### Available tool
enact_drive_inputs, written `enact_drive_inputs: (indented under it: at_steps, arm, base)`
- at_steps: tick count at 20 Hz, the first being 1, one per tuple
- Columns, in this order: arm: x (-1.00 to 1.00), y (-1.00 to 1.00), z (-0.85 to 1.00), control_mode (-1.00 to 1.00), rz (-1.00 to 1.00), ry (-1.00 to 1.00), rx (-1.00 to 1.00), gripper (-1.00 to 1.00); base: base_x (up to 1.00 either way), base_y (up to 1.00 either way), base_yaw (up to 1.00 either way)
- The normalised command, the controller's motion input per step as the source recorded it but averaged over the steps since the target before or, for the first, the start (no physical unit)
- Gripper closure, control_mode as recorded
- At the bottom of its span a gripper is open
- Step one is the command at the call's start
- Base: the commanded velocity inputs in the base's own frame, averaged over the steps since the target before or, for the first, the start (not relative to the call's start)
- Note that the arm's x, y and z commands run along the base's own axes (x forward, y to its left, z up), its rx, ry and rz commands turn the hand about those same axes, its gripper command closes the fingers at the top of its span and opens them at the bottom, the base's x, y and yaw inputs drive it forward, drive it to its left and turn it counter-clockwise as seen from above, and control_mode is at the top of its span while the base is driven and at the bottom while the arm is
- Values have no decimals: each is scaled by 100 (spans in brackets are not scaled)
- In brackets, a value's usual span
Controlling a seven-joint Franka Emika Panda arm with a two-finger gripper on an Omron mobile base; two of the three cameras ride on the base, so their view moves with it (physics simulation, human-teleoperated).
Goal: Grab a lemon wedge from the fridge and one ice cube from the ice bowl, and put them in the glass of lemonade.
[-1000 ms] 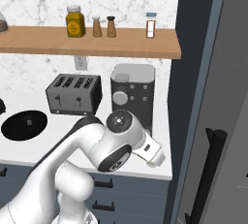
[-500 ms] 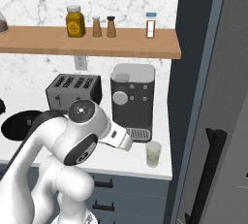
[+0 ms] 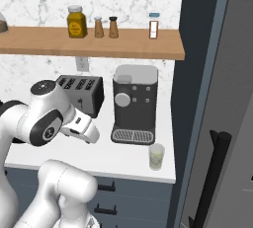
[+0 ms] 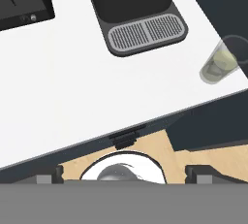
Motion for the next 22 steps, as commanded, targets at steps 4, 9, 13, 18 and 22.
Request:
enact_drive_inputs:
  at_steps: [4, 9, 13, 18, 22]
  arm:
    - [0, 51, 0, -100, -4, -1, 1, -100]
    - [-9, 23, -8, -100, -3, -4, 5, -100]
    - [-4, 0, 0, -100, 0, 0, 1, -100]
    - [0, 0, 0, -100, 0, 0, 0, -100]
    - [-10, 0, 0, 100, 0, 0, 0, -100]
  base:
    - [0, 0, 0]
    - [0, 0, 0]
    - [0, 0, 0]
    - [0, 0, 0]
    - [-17, 0, 0]
